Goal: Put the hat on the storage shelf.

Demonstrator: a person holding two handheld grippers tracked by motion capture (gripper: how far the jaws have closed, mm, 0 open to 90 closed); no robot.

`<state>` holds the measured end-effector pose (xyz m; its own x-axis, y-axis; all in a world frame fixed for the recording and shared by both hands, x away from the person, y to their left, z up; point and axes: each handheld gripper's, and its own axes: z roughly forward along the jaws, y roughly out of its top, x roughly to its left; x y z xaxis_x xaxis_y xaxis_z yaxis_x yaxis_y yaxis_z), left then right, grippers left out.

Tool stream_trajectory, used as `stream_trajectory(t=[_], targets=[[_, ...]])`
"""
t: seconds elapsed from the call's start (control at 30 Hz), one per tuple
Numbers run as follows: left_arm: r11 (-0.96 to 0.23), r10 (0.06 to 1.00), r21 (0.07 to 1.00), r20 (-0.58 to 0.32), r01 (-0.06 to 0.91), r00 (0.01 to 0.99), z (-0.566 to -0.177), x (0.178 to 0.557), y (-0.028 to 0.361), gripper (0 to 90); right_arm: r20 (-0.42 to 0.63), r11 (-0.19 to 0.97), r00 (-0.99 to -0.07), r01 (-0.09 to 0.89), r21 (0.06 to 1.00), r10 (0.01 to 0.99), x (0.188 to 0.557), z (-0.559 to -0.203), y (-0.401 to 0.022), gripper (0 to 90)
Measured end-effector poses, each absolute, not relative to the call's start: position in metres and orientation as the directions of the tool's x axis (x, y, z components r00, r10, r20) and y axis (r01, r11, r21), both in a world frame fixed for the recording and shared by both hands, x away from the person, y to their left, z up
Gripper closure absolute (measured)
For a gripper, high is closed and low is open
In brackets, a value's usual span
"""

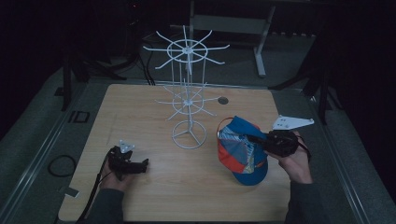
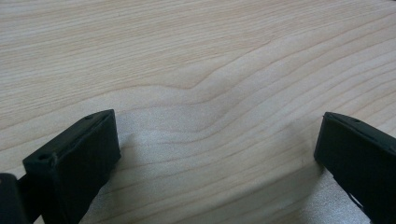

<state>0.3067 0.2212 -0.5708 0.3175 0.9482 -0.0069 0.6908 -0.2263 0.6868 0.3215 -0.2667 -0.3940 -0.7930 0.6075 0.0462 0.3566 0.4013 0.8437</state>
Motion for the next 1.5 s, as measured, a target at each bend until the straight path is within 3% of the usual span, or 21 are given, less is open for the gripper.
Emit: stream_trajectory(t=[1.5], targets=[[-0.225,0.949,0.687,-0.007,0.69,0.317,-0.571,0.307,0.221,0.2,0.04,0.318,-0.775,0.305,0.898,0.631,0.322,-0.364,-0.276,87.9]])
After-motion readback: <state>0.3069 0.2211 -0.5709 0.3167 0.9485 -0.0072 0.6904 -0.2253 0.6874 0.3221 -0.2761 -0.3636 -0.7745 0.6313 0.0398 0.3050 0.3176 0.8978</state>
